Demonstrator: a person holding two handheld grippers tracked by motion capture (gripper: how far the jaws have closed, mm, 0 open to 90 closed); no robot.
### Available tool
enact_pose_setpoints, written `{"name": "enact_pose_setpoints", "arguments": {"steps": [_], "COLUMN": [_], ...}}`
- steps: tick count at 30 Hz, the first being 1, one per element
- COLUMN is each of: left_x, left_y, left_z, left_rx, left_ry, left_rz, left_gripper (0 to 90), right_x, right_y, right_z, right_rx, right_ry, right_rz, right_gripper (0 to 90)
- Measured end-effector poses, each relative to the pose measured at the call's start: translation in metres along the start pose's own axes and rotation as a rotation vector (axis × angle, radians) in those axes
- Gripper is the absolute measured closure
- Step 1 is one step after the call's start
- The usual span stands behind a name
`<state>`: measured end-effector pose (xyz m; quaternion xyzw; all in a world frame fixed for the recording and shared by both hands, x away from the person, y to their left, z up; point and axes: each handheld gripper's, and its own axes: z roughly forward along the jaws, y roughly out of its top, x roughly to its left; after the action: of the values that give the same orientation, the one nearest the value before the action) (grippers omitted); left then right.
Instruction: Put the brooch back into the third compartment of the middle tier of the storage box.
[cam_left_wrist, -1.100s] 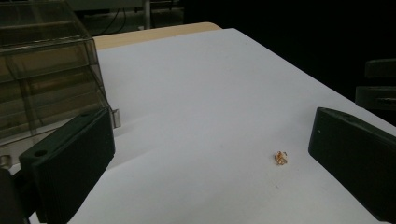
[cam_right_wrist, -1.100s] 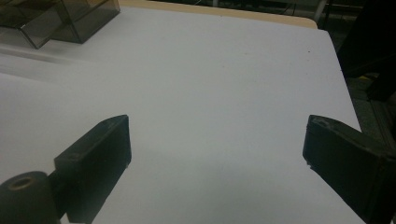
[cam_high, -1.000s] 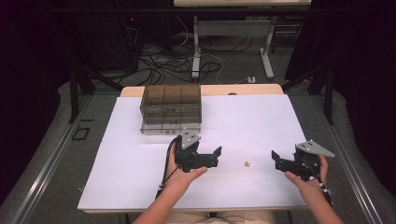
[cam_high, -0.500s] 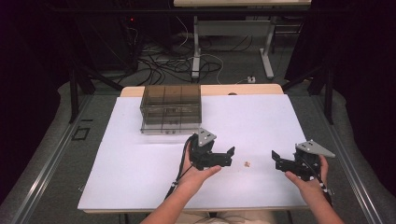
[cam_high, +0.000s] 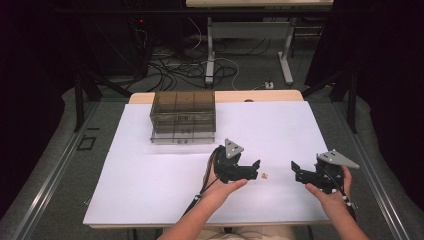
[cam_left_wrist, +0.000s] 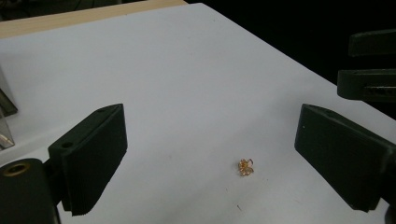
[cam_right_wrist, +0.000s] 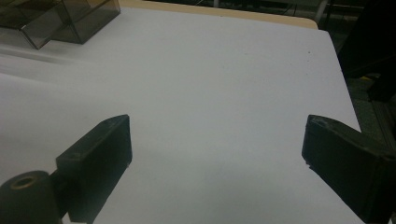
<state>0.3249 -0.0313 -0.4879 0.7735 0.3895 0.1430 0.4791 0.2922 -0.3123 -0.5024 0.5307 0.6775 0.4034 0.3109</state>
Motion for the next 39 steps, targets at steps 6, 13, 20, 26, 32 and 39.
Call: {"name": "enact_pose_setpoints", "arguments": {"steps": [6,13,20,26,32,39], "left_x": [-0.006,-0.014,-0.022,-0.028,-0.032,-0.035], "left_y": [-0.002,-0.004,-0.007,-0.011,-0.016,-0.021], "left_z": [0.013,0.025,0.035,0.044,0.052,0.061], "left_rx": [0.017,0.039,0.058,0.075,0.102,0.129], "left_ry": [-0.008,-0.005,0.012,0.016,0.015,0.028], "left_rz": [-0.012,-0.001,0.008,0.012,0.023,0.034], "left_gripper": [12.2,15.6,16.4,16.9,18.4,20.3], "right_x": [-0.001,-0.001,-0.002,-0.002,-0.002,-0.001], "right_y": [0.0,0.0,0.0,0.0,0.0,-0.001], "right_z": [0.001,0.001,0.0,0.001,0.001,0.001], "right_rx": [-0.003,0.005,0.003,0.0,0.002,0.002], "right_ry": [0.001,0.001,0.002,0.005,0.007,0.008], "right_rz": [-0.003,0.001,0.005,-0.002,0.003,0.0], "right_gripper": [8.5,9.2,9.8,9.9,10.1,10.2]}}
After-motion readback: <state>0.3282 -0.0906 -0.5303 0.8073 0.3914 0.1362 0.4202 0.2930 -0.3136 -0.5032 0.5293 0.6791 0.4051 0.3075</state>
